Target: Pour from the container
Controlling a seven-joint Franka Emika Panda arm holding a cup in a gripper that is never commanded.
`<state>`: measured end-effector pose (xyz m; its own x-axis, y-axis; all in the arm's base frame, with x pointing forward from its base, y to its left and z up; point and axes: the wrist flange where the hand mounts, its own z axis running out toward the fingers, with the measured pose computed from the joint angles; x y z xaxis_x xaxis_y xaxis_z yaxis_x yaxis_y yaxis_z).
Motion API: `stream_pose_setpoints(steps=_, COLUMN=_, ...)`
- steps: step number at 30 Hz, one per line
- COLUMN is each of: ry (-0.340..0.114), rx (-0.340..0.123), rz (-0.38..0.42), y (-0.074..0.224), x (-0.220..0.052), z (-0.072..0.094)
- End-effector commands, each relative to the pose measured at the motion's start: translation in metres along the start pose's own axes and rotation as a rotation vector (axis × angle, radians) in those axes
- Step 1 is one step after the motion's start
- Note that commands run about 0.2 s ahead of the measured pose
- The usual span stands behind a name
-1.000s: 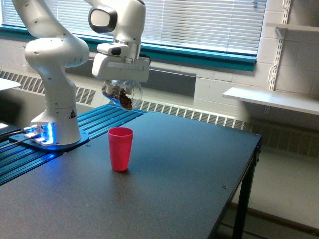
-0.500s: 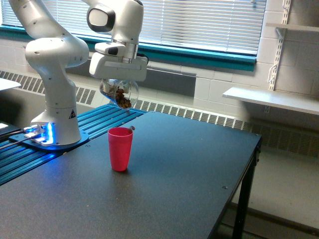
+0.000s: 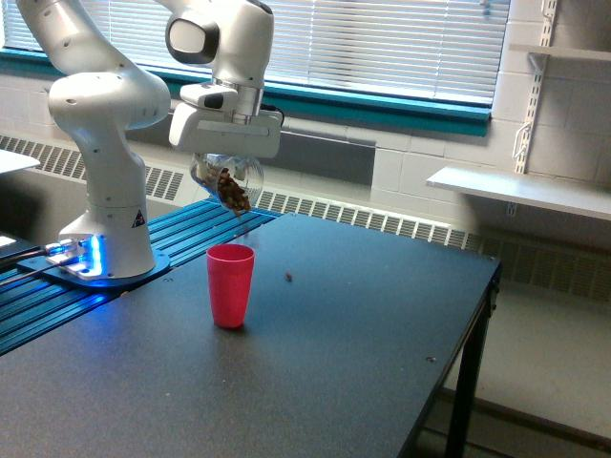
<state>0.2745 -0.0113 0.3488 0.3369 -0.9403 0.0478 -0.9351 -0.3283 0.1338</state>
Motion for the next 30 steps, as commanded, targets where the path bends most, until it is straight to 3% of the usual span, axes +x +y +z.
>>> stream_pose_setpoints(steps=1, ry=-0.019, rx=-0.034, rz=0.018, y=0.005, x=-0.0057, z=0.0152)
stream_pose_setpoints(steps=16, ry=-0.044, rx=-0.062, rz=0.057, y=0.0112, x=-0.0113, z=0.0209)
stream_pose_setpoints(steps=30, ry=-0.053, rx=-0.055, rz=0.094, y=0.0115, x=-0.012, z=0.0191)
